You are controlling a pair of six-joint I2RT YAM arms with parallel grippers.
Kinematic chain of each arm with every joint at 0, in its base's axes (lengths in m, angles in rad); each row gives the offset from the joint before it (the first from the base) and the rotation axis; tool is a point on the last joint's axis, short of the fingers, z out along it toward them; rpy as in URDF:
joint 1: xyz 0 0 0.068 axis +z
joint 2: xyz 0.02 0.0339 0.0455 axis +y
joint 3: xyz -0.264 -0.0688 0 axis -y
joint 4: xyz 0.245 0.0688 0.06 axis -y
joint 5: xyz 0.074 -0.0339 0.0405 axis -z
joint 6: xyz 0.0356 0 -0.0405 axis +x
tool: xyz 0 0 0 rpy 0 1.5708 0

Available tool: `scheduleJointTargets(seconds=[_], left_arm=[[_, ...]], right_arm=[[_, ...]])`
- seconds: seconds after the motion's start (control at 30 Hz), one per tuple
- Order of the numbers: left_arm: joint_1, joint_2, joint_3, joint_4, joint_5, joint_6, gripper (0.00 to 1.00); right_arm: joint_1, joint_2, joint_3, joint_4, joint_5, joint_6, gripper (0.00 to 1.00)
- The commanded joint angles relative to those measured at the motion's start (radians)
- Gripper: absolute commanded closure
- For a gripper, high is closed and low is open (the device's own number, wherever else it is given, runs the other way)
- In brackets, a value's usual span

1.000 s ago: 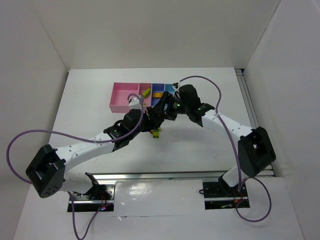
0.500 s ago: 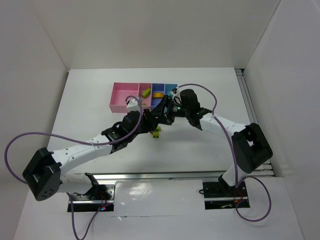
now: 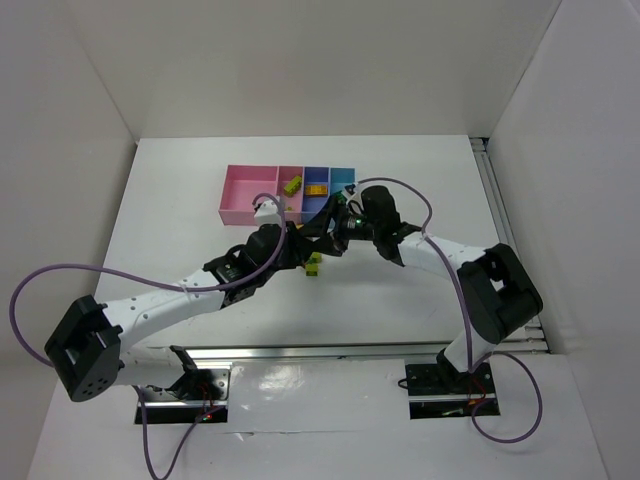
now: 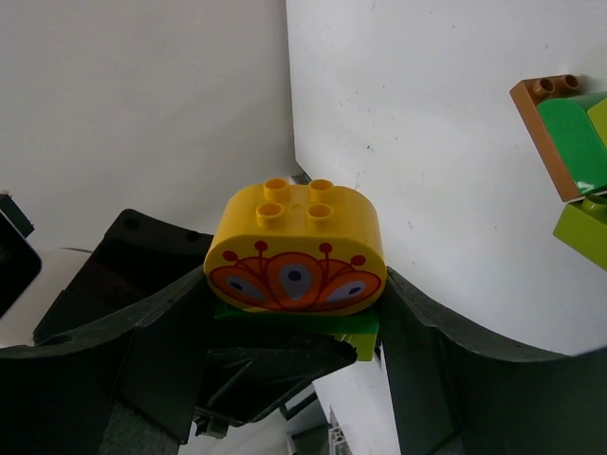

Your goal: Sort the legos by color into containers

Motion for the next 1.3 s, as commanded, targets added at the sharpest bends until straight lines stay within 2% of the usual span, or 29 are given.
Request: scheduleJointTargets(seconds=[0.0, 0.07, 0.33, 0.73, 0.9, 1.0, 1.07, 1.13, 1.17, 1.27], left_arm=[[0.032, -0.036, 0.021, 0.038, -0.15, -0.015, 0.91], [0.032, -0.036, 0.021, 0.027, -0.15, -0.015, 1.0], [0.044, -0.026, -0.003, 0.047, -0.141, -0.006, 1.0], [0.096, 0.042, -0.004, 0.061, -0.12, 0.115, 1.0], [0.136, 0.033, 0.019, 0.006, -0.111, 0.116, 1.0], [0.199, 0.019, 0.06, -0.046, -0.054, 0.117, 1.0], [0.262, 0.052, 0.084, -0.057, 0.062, 0.129, 1.0], [0.288, 0.114, 0.11, -0.086, 0.118, 0.129, 1.0], [0.312, 0.128, 0.122, -0.086, 0.193, 0.14, 1.0], [0.336, 0.137, 0.122, -0.076, 0.297, 0.163, 1.0]], right_arm=[[-0.012, -0.003, -0.027, -0.009, -0.117, 0.01, 0.52], [-0.023, -0.012, -0.036, 0.001, -0.117, 0.021, 0.52], [-0.081, -0.06, -0.033, -0.108, -0.048, -0.053, 0.52], [-0.133, -0.101, -0.013, -0.183, -0.008, -0.094, 0.52], [-0.152, -0.121, 0.015, -0.266, 0.051, -0.177, 0.52], [-0.152, -0.077, 0.102, -0.355, 0.124, -0.263, 0.52], [-0.152, -0.038, 0.186, -0.372, 0.164, -0.293, 0.52], [-0.152, 0.04, 0.245, -0.383, 0.175, -0.303, 0.52], [-0.152, 0.069, 0.316, -0.383, 0.186, -0.324, 0.52], [-0.152, 0.193, 0.456, -0.419, 0.227, -0.365, 0.52]])
